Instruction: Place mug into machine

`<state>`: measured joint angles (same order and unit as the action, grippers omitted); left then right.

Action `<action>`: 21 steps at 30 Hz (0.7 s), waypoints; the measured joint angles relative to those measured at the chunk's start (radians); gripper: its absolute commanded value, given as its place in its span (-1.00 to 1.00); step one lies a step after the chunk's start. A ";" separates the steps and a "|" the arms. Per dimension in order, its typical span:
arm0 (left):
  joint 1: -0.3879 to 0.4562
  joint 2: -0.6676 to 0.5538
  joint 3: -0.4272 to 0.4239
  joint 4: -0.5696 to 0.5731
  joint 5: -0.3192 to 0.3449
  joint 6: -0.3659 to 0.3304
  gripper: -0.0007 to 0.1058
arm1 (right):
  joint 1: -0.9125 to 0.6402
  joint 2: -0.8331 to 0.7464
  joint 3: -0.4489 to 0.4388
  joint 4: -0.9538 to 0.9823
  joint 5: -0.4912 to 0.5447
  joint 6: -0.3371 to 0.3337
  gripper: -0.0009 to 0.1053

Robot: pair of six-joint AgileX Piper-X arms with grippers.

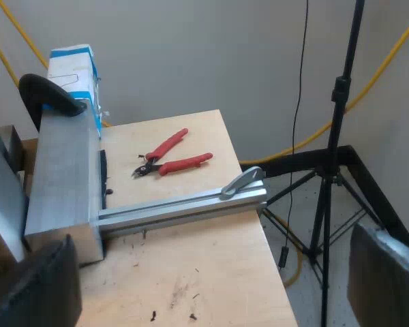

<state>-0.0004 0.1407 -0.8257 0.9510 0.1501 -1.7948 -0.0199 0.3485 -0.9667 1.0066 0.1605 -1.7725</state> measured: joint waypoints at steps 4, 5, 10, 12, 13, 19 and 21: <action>0.000 -0.112 0.000 0.048 -0.046 0.001 0.68 | 0.000 -0.043 0.000 0.024 0.000 0.000 0.53; 0.000 -0.135 -0.002 0.061 -0.053 0.001 0.68 | 0.000 -0.120 0.000 0.048 0.000 0.000 0.53; 0.000 -0.157 -0.005 0.162 -0.055 0.001 0.68 | 0.000 -0.275 0.000 0.119 -0.014 0.000 0.53; 0.000 -0.155 -0.015 0.228 -0.055 0.018 0.68 | 0.000 -0.332 0.000 0.151 -0.040 0.000 0.53; 0.000 -0.155 -0.020 0.249 -0.055 0.021 0.68 | 0.000 -0.340 0.000 0.158 -0.046 0.000 0.53; 0.000 -0.155 -0.027 0.305 -0.084 0.026 0.68 | 0.002 -0.366 0.002 0.224 -0.072 -0.009 0.53; 0.000 -0.155 -0.023 0.296 -0.110 0.026 0.68 | 0.002 -0.366 0.028 0.204 -0.097 -0.009 0.53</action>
<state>0.0000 -0.0144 -0.8488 1.2472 0.0399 -1.7689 -0.0180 -0.0172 -0.9385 1.2101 0.0637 -1.7812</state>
